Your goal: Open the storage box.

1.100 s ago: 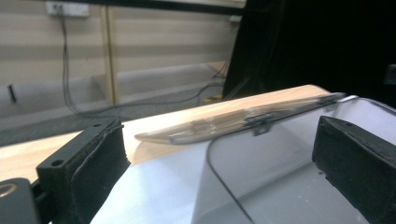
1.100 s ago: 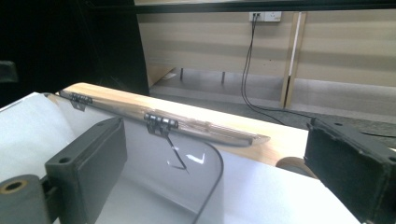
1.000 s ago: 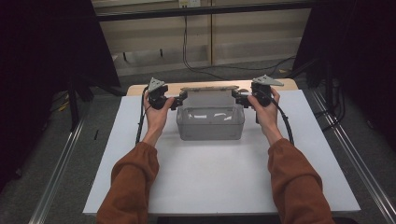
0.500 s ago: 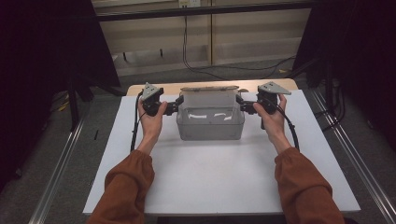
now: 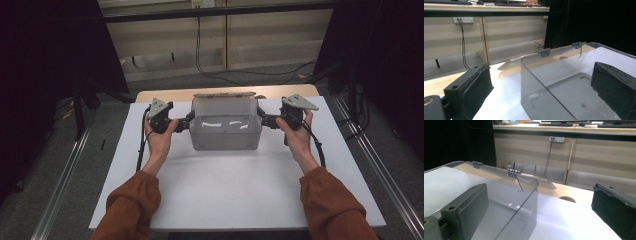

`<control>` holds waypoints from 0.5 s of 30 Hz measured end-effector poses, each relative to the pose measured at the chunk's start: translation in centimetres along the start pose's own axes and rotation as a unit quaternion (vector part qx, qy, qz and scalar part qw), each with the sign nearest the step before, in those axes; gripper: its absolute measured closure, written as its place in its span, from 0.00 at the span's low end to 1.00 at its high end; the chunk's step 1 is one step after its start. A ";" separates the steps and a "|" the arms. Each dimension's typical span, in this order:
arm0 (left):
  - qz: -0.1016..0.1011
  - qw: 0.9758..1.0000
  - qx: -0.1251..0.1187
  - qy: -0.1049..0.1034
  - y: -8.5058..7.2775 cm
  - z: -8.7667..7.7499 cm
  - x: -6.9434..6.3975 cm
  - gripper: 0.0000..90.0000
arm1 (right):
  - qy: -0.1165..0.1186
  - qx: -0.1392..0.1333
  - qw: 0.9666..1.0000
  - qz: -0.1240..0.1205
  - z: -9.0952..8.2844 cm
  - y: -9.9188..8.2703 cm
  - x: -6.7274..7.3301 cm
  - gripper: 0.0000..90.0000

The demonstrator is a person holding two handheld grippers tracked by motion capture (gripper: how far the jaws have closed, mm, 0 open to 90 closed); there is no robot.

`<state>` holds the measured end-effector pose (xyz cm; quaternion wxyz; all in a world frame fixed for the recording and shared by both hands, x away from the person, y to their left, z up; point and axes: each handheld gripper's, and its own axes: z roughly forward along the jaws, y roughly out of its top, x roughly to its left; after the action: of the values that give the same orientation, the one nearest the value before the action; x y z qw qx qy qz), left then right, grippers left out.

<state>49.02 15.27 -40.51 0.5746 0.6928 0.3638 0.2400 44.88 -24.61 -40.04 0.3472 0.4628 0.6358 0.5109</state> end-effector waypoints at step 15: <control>-0.012 1.000 -0.012 0.019 -2.1 -4.1 -1.5 0.03 | -0.035 -0.015 0.999 -0.022 -5.0 -1.7 -0.1 0.01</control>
<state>44.51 16.79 -41.49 0.5784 0.6772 0.3798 0.2502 39.88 -26.40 -40.50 0.3875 0.4607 0.6255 0.4963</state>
